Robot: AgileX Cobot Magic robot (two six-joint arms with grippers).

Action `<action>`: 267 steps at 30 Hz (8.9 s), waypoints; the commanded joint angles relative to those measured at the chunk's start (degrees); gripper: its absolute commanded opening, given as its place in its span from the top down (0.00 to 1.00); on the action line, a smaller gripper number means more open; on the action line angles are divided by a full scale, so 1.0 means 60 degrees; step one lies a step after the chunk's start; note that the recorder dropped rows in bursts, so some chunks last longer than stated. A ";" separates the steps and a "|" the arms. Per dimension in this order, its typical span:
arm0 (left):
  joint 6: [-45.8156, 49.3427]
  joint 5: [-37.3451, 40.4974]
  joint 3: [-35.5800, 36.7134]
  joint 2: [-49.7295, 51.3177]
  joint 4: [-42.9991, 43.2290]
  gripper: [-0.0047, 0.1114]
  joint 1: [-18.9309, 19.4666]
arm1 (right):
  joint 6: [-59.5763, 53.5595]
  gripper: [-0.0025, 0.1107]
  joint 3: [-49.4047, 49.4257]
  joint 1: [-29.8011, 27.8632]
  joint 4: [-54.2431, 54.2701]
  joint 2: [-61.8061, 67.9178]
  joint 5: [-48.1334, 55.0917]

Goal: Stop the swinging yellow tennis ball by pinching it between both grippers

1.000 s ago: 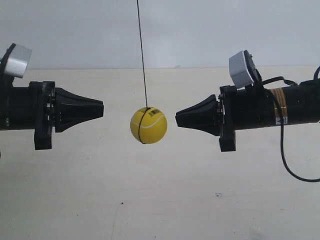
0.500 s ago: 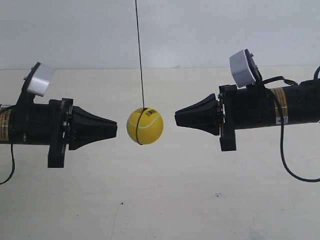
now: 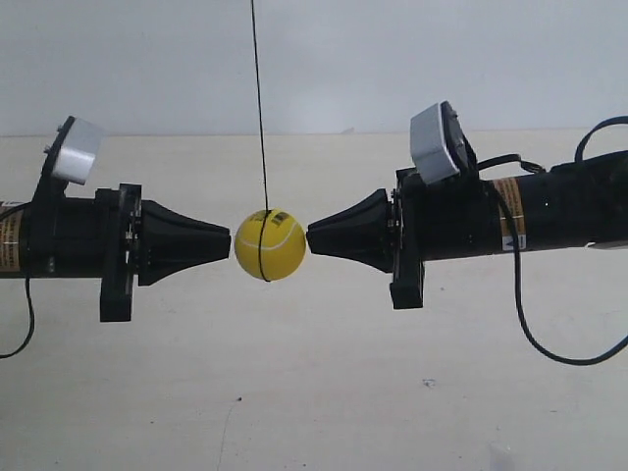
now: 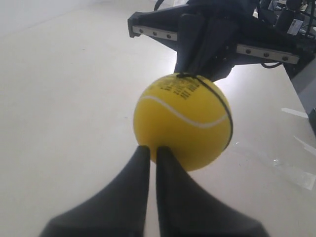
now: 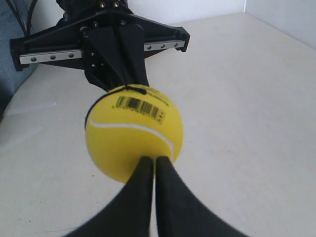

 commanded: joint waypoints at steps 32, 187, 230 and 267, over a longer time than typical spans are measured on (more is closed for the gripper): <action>0.0151 0.0009 -0.0341 0.0013 -0.0544 0.92 -0.0758 | -0.0162 0.98 -0.0034 0.0019 0.0199 -0.0028 -0.0178; -0.9616 0.7783 0.0189 -1.3342 0.2750 0.92 0.3174 | 0.0892 0.98 0.0451 -0.2058 0.3099 -1.2396 1.3047; -1.0957 0.9230 0.5425 -1.7279 0.2469 0.92 0.2640 | 0.0364 0.98 0.4896 -0.0342 0.4920 -1.7177 1.4311; -1.0957 0.8949 0.5701 -1.7279 0.2501 0.92 0.2387 | 0.0931 0.98 0.4896 -0.0366 0.5140 -1.7177 1.4251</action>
